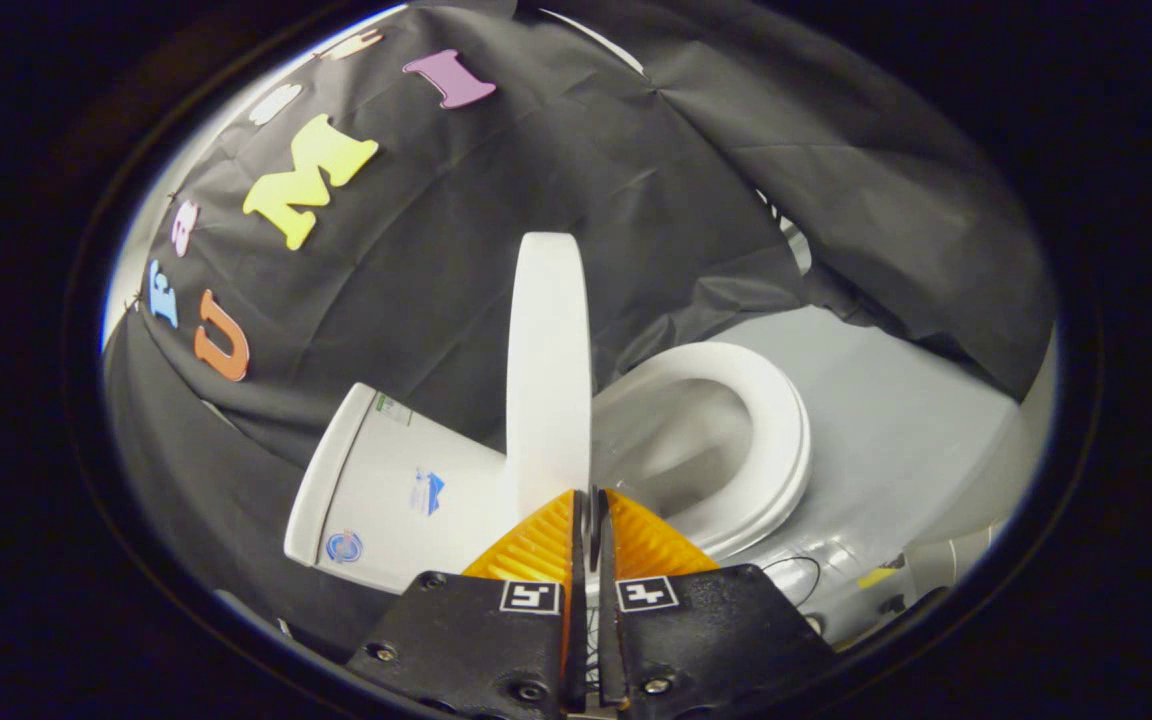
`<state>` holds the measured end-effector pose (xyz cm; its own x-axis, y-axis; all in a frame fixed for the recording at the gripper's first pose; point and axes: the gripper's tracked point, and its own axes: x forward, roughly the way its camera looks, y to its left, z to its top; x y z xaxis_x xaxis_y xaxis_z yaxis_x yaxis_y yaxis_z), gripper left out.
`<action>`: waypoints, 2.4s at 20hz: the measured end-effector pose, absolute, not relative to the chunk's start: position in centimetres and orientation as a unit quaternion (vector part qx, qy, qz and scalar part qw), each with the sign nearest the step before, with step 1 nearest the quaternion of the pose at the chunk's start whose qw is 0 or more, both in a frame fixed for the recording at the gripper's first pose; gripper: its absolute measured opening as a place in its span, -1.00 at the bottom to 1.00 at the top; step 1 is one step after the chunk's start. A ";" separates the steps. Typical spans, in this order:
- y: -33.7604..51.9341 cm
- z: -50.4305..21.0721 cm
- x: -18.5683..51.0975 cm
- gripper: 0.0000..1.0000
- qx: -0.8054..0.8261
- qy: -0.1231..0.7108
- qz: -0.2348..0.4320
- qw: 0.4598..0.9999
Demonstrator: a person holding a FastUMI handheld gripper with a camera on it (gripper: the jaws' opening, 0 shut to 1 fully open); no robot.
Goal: Open the toilet lid.
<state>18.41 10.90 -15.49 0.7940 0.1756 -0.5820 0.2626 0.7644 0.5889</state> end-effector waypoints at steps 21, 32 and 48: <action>19.8 -9.6 19.1 -0.84 0.219 0.297 0.004 0.930; 25.8 -7.7 19.5 -0.74 0.154 0.287 0.029 0.945; 33.1 -7.0 20.0 -0.70 0.079 0.273 0.050 0.958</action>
<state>20.00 33.07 -6.98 0.8464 0.1391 -0.5140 -0.0531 0.9825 0.1784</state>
